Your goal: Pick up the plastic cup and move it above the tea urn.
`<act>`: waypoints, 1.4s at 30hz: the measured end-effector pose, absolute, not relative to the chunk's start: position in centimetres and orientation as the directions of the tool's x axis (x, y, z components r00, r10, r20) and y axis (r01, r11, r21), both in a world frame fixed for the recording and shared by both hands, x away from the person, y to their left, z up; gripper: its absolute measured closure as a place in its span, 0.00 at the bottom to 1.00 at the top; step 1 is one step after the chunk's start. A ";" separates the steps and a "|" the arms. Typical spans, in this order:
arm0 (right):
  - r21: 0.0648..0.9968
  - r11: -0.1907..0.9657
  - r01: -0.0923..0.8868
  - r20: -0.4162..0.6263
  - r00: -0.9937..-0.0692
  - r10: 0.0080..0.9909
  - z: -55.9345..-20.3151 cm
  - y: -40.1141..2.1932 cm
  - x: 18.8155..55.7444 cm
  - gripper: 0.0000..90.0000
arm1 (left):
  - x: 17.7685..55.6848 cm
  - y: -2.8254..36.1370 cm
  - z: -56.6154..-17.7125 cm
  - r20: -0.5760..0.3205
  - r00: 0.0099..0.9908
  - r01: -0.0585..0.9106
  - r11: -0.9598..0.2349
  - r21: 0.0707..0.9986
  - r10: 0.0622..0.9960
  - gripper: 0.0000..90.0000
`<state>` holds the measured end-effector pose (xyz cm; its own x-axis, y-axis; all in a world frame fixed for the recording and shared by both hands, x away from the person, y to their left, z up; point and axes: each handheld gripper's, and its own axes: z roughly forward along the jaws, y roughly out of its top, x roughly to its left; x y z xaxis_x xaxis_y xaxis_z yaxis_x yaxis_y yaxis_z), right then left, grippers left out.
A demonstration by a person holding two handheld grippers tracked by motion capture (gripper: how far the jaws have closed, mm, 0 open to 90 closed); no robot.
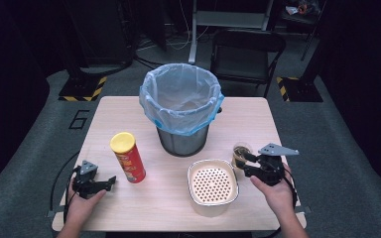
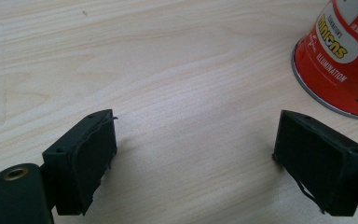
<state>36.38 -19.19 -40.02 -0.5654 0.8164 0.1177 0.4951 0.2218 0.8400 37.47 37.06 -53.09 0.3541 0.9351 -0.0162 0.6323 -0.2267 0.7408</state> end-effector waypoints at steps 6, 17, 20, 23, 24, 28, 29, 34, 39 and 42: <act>0.818 0.234 0.525 0.056 -0.478 0.876 -41.2 -21.0 37.4 0.44 | 37.5 37.1 -53.1 -0.016 0.354 0.632 -0.227 0.741 0.935 0.14; 0.785 0.192 0.589 0.060 -0.380 0.923 -45.6 -20.2 40.2 0.34 | 37.5 37.1 -53.1 -0.017 0.354 0.632 -0.226 0.741 0.935 0.14; 0.775 0.200 0.599 0.055 -0.380 0.924 -46.0 -19.7 40.6 0.34 | 37.5 37.1 -53.1 -0.017 0.354 0.632 -0.226 0.741 0.935 0.14; 0.777 0.210 0.594 0.037 -0.375 0.926 -46.4 -19.3 40.8 0.34 | 37.5 37.1 -53.1 -0.018 0.354 0.633 -0.225 0.741 0.935 0.14; 0.780 0.215 0.588 0.028 -0.376 0.926 -46.5 -19.3 40.9 0.34 | 37.5 37.1 -53.1 -0.018 0.353 0.632 -0.225 0.741 0.935 0.14; 0.785 0.216 0.581 0.021 -0.374 0.927 -46.8 -19.1 41.4 0.31 | 37.5 37.1 -53.1 -0.018 0.354 0.633 -0.225 0.741 0.935 0.14; 0.784 0.211 0.584 0.027 -0.372 0.928 -46.9 -19.0 41.4 0.31 | 37.5 37.1 -53.1 -0.018 0.354 0.633 -0.225 0.741 0.935 0.14; 0.774 0.231 0.590 -0.007 -0.356 0.934 -47.4 -18.2 42.0 0.28 | 37.5 37.1 -53.1 -0.018 0.354 0.633 -0.225 0.741 0.935 0.14; 0.776 0.220 0.591 -0.013 -0.333 0.943 -47.9 -17.7 42.7 0.29 | 37.5 37.1 -53.1 -0.018 0.353 0.632 -0.225 0.741 0.935 0.14; 0.776 0.219 0.591 -0.017 -0.328 0.945 -48.1 -17.6 42.9 0.29 | 37.5 37.1 -53.1 -0.017 0.354 0.633 -0.226 0.741 0.935 0.14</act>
